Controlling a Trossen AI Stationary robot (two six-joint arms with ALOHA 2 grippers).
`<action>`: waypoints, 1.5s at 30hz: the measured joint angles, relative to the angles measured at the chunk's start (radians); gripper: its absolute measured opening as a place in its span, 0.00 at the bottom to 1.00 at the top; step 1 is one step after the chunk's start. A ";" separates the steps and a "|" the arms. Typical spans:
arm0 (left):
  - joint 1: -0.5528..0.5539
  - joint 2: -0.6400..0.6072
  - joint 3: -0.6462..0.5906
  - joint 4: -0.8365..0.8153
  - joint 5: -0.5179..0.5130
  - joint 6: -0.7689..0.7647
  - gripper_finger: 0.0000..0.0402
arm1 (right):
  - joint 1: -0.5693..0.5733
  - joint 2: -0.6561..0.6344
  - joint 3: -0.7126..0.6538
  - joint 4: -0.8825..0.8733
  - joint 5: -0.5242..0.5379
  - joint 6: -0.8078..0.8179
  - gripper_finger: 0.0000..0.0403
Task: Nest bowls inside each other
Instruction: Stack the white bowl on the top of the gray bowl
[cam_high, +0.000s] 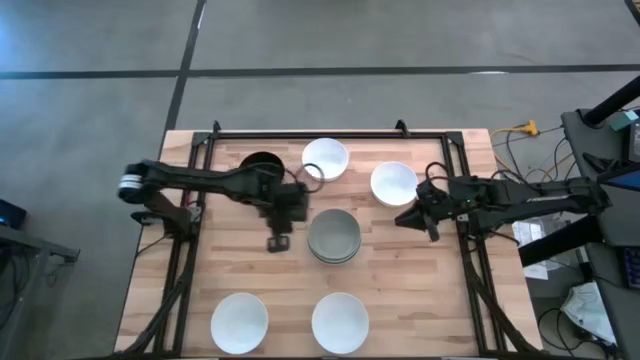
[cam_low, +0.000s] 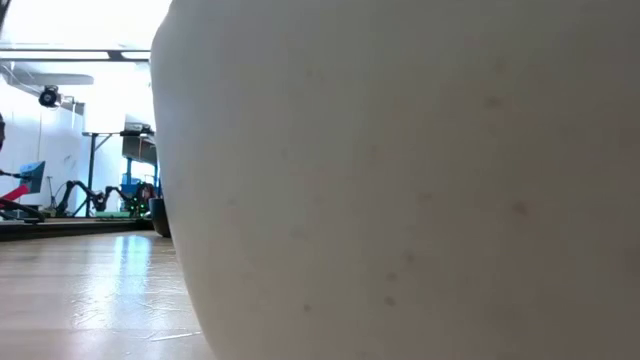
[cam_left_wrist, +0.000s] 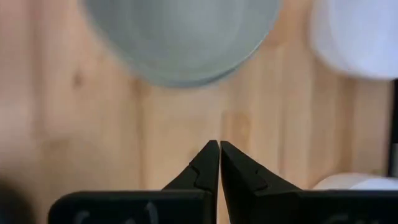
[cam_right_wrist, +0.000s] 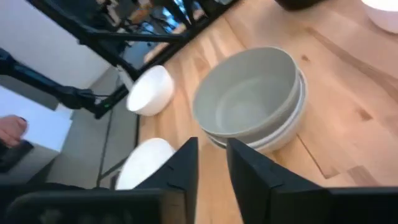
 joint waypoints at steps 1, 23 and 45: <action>0.000 -0.041 -0.033 0.001 -0.029 0.000 0.00 | 0.000 0.011 -0.001 0.000 0.002 -0.003 0.24; 0.001 -0.702 -0.461 0.004 -0.257 -0.252 0.09 | -0.046 0.426 0.213 -0.362 0.313 -0.109 0.53; 0.001 -0.715 -0.532 -0.027 -0.230 -0.359 0.61 | -0.258 0.779 0.319 -0.376 0.252 -0.252 0.53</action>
